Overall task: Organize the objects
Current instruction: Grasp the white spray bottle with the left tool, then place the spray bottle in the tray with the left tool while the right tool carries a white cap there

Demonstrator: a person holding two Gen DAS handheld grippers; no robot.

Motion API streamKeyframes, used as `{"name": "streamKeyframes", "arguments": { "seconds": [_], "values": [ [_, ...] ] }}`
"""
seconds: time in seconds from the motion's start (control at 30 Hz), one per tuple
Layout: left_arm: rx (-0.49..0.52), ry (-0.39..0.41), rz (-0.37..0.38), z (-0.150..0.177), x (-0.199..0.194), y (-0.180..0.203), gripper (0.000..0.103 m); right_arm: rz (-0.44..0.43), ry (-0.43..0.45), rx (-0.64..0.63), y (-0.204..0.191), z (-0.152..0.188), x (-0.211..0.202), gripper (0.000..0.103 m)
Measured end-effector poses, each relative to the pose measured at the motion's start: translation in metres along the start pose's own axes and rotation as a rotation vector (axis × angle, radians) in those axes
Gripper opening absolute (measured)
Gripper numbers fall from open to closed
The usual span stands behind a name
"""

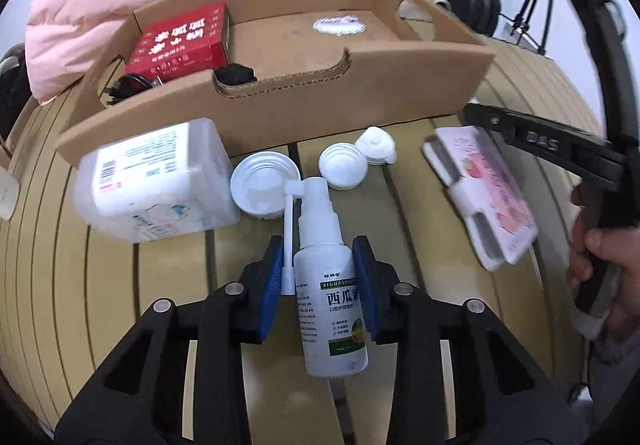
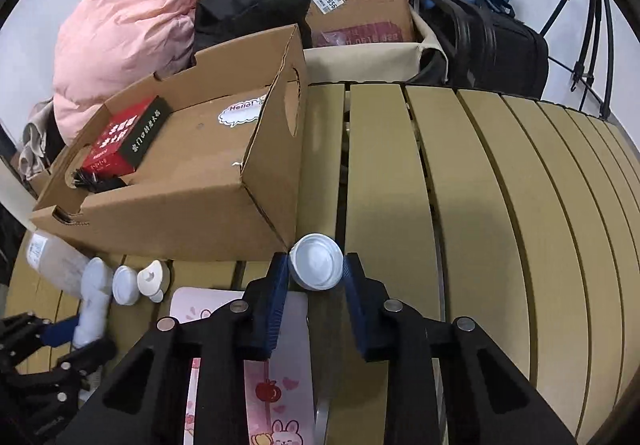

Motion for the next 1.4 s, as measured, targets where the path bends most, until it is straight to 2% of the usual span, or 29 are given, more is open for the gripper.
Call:
{"name": "streamKeyframes", "arguments": {
  "seconds": [0.1, 0.17, 0.2, 0.23, 0.27, 0.43, 0.5, 0.63, 0.73, 0.97, 1.17, 1.27, 1.4],
  "values": [
    [0.014, 0.052, 0.018, -0.006, -0.037, -0.004, 0.030, -0.004, -0.002, 0.025, 0.003, -0.001, -0.008, 0.030],
    [0.007, 0.098, 0.022, -0.012, -0.071, -0.013, 0.030, -0.008, 0.031, 0.016, 0.000, -0.009, -0.024, 0.030],
    [0.000, 0.123, 0.016, -0.015, -0.089, -0.020, 0.030, -0.017, 0.055, 0.001, -0.004, -0.014, -0.042, 0.023],
    [-0.012, 0.148, 0.005, -0.019, -0.108, -0.030, 0.030, -0.031, 0.076, -0.012, -0.008, -0.018, -0.057, 0.011],
    [-0.022, 0.165, -0.001, -0.021, -0.124, -0.039, 0.030, -0.042, 0.085, -0.025, -0.013, -0.020, -0.072, 0.009],
    [-0.059, 0.238, -0.064, -0.016, -0.192, -0.082, 0.030, -0.067, 0.100, -0.130, -0.049, -0.015, -0.148, 0.009],
    [-0.086, 0.249, -0.070, -0.006, -0.210, -0.091, 0.030, -0.101, 0.120, -0.164, -0.063, -0.008, -0.180, 0.009],
    [-0.140, 0.255, -0.058, 0.027, -0.238, -0.097, 0.030, -0.170, 0.129, -0.143, -0.078, 0.010, -0.226, 0.009],
    [-0.146, 0.243, -0.041, 0.044, -0.243, -0.093, 0.030, -0.187, 0.141, -0.162, -0.090, 0.025, -0.256, 0.009],
    [-0.159, 0.231, 0.028, 0.030, -0.233, -0.089, 0.030, -0.227, 0.131, -0.176, -0.113, 0.039, -0.274, 0.009],
    [-0.171, 0.257, 0.077, -0.032, -0.215, -0.107, 0.030, -0.278, 0.147, -0.188, -0.127, 0.007, -0.264, 0.009],
    [-0.158, 0.226, 0.111, -0.075, -0.186, -0.113, 0.030, -0.291, 0.152, -0.218, -0.138, -0.025, -0.247, 0.009],
    [-0.136, 0.150, 0.101, -0.112, -0.131, -0.118, 0.030, -0.333, 0.118, -0.218, -0.151, -0.073, -0.203, 0.009]
  ]
}}
Point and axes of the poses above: each gripper's, at about its wrist camera, not at the fingertips, and x roughly the way its jaws point, y to its right, z to its underside, the point moved 5 cm from there along x, roughly the way its jaws point, and after that the axes turned 12 degrees about y, right-handed, at the moved point
